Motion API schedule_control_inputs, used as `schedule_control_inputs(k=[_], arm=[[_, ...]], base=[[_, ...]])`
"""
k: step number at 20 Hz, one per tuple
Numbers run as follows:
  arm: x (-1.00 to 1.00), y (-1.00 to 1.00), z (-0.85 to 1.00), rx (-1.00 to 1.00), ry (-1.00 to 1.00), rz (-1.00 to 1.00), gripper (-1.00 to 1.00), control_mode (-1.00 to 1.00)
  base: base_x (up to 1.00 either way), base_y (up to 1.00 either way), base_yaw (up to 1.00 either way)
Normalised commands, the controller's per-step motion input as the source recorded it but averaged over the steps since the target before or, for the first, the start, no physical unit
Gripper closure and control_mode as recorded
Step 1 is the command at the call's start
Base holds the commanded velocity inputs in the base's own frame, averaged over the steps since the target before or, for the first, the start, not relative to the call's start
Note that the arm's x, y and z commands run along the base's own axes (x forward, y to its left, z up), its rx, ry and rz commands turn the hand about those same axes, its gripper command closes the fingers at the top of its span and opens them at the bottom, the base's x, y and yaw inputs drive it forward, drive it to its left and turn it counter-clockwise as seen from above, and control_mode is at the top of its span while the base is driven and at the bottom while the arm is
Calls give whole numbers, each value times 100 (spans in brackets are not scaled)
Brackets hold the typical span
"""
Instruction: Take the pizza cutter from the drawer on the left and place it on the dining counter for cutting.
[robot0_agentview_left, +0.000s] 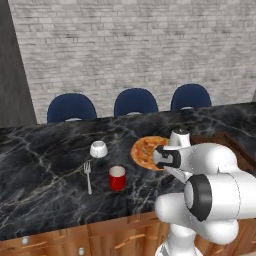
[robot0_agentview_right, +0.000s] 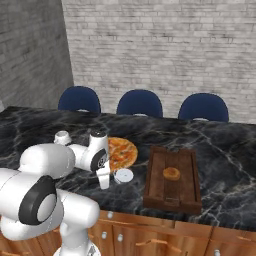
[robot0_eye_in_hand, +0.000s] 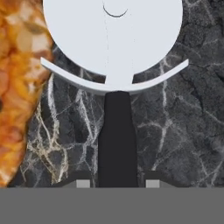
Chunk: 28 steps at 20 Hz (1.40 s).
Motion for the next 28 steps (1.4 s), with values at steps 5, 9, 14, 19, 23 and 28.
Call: schedule_control_inputs(k=[5, 9, 14, 19, 23, 28], arm=[[5, 0, -10, 0, 1, -1, -100, -100], [0, 0, 0, 0, 0, 0, -100, -100], [-1, 0, 17, 0, 0, 0, -100, -100], [-17, 0, 66, 0, -2, 1, -100, -100], [-51, 0, 67, -1, -3, 4, -100, -100], [-69, 0, 68, -1, -4, 9, -100, -100]], base=[[0, 0, 0], [0, 0, 0], [0, 0, 0], [0, 0, 0], [0, 0, 0], [0, 0, 0]])
